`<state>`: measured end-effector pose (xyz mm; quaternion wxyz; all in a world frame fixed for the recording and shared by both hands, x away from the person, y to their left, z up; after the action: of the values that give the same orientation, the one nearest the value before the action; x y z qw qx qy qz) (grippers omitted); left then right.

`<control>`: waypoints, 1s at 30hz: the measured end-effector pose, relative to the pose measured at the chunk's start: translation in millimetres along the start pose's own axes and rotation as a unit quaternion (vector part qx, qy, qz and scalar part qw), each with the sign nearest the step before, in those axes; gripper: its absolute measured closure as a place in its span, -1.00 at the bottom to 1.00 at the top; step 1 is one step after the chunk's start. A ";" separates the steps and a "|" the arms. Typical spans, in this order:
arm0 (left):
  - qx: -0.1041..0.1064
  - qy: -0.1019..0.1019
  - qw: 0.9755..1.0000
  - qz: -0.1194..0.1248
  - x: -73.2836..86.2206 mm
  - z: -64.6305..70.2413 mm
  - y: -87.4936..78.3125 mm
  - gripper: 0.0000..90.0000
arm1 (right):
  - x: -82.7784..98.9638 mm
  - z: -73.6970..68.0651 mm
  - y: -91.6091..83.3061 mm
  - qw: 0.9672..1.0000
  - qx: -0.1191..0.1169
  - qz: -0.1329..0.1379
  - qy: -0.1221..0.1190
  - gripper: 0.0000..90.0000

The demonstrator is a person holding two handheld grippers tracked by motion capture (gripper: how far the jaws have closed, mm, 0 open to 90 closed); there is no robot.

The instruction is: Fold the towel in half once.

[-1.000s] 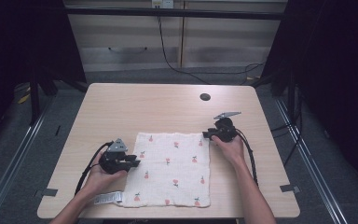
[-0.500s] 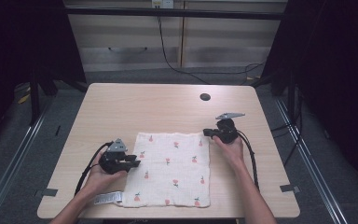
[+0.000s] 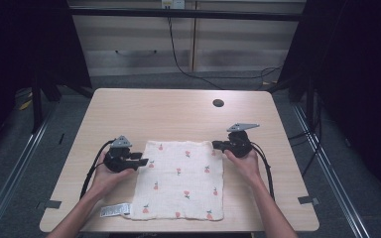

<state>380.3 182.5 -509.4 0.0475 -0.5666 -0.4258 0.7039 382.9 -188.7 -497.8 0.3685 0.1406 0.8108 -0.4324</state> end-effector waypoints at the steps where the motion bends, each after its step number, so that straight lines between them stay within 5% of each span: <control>1: -0.008 0.002 1.000 -0.001 -1.6 -3.7 1.9 0.32 | 0.3 1.0 -1.0 1.000 -0.003 0.004 0.003 0.97; 2: -0.019 0.010 1.000 0.003 -3.3 -7.8 3.9 0.32 | 1.0 1.8 -2.1 1.000 -0.004 0.005 0.009 0.97; 12: -0.031 -0.032 0.999 0.011 -13.1 -36.0 33.8 0.32 | 5.0 10.2 2.1 1.000 -0.004 0.008 0.015 0.97; 17: -0.038 -0.029 0.999 0.010 -23.4 -36.9 42.4 0.33 | 2.5 7.4 1.2 1.000 -0.009 0.015 0.016 0.97; 24: -0.022 -0.049 0.999 0.008 -17.4 -43.4 45.6 0.35 | 3.1 8.8 -1.2 1.000 -0.010 0.019 0.020 0.96; 30: -0.030 -0.039 0.999 0.002 -15.6 -43.0 47.4 0.44 | 3.2 10.6 -5.7 0.999 -0.010 0.024 0.020 0.96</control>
<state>441.5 167.4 -528.3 0.0127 -0.5405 -0.4471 0.7126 382.6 -200.9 -500.4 0.3635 0.1650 0.8189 -0.4123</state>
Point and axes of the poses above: each handheld gripper's, and its own axes: y roughly forward along the jaws, x roughly out of its underside, z roughly to its right, the point moved 3 cm from there along y, roughly forward along the jaws, and after that the axes turned 12 degrees about y, right-handed, at the moved point
